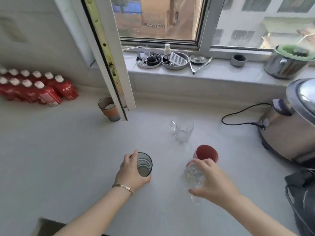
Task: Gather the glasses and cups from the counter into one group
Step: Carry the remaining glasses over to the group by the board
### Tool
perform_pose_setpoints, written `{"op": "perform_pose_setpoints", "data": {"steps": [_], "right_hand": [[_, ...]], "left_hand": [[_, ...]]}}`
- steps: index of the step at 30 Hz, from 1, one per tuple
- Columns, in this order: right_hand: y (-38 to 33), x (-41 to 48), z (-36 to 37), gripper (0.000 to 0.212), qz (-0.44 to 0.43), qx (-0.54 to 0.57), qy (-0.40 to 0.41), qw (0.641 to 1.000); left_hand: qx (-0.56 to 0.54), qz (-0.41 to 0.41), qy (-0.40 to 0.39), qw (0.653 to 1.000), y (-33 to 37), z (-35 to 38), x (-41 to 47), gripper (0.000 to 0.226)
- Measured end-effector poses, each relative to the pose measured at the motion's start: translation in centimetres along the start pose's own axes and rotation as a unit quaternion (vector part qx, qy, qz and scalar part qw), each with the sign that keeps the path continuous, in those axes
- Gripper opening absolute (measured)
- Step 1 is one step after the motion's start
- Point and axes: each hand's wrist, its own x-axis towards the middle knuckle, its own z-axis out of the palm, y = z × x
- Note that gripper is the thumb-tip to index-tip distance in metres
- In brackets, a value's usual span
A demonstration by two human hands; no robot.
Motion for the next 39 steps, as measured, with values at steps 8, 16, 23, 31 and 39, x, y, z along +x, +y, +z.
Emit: {"op": "perform_pose_setpoints", "data": {"steps": [8, 16, 23, 31, 39], "right_hand": [[-5.0, 3.9, 1.0, 0.090, -0.191, -0.008, -0.083, 0.978], [-14.7, 0.9, 6.9, 0.090, -0.367, -0.075, -0.184, 0.909], [-23.8, -8.7, 15.2, 0.086, -0.487, -0.126, -0.247, 0.828], [-34.7, -23.6, 25.3, 0.092, -0.561, -0.193, -0.270, 0.759], [-45.5, -35.8, 33.8, 0.096, -0.600, -0.196, -0.275, 0.725]], "left_hand": [[-0.140, -0.135, 0.120, 0.973, -1.8, -0.2, -7.7, 0.097], [-0.196, -0.274, 0.280, 0.899, -9.2, -2.3, -22.6, 0.096], [-0.217, -0.396, 0.390, 0.803, -16.8, -1.3, -38.5, 0.092], [-0.228, -0.464, 0.428, 0.741, -26.3, 0.0, -57.7, 0.094], [-0.205, -0.515, 0.426, 0.715, -36.3, -1.7, -71.6, 0.095]]}}
